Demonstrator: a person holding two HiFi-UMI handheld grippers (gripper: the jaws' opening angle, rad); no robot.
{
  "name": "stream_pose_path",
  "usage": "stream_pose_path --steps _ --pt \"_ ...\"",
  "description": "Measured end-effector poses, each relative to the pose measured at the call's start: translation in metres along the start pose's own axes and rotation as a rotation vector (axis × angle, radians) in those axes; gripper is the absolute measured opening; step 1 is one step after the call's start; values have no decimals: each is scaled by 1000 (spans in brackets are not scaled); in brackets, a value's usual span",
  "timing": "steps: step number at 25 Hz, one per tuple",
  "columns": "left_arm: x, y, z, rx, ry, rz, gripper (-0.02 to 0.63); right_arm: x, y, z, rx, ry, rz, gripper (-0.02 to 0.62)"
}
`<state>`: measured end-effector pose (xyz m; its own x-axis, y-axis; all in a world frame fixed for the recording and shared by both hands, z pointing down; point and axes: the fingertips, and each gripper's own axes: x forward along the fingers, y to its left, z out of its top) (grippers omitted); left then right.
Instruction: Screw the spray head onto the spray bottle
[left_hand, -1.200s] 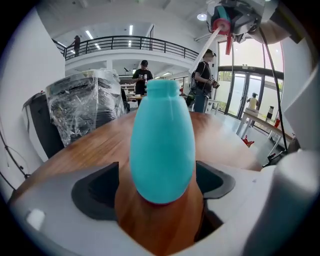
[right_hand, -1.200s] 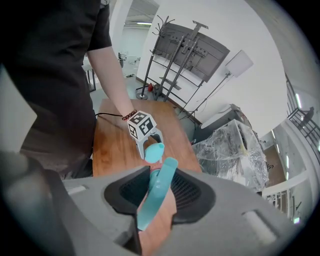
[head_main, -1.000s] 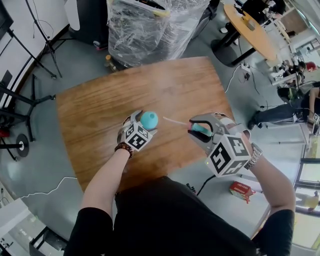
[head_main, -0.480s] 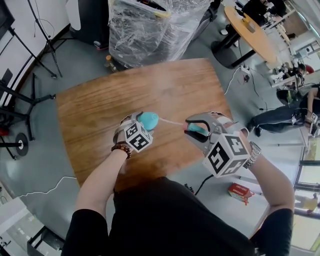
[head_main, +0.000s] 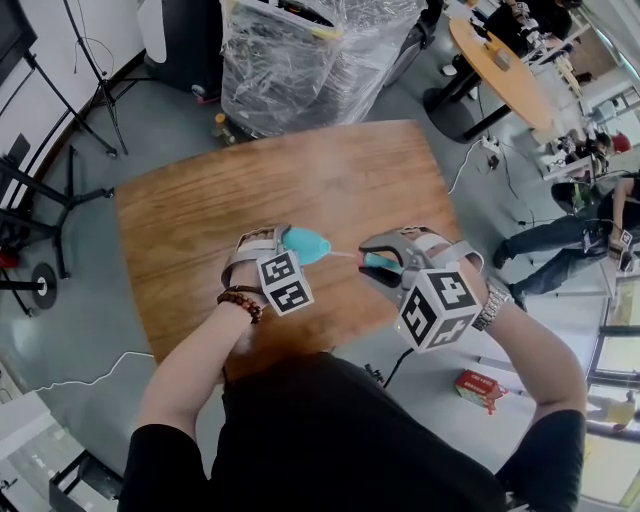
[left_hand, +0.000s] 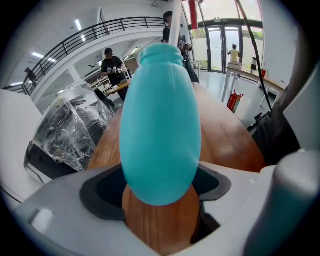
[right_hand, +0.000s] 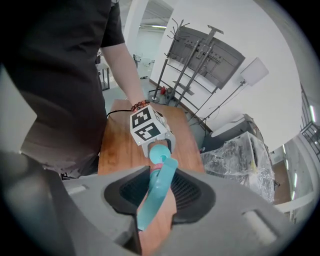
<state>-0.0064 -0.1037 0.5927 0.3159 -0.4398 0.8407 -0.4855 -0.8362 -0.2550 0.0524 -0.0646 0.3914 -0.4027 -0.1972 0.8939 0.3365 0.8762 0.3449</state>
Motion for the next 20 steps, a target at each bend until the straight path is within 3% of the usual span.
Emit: stream_pose_path --steps 13,20 --pt "-42 -38 32 121 29 -160 428 10 30 7 -532 38 -12 120" --pt "-58 -47 35 198 35 -211 428 3 42 20 -815 -20 -48 120"
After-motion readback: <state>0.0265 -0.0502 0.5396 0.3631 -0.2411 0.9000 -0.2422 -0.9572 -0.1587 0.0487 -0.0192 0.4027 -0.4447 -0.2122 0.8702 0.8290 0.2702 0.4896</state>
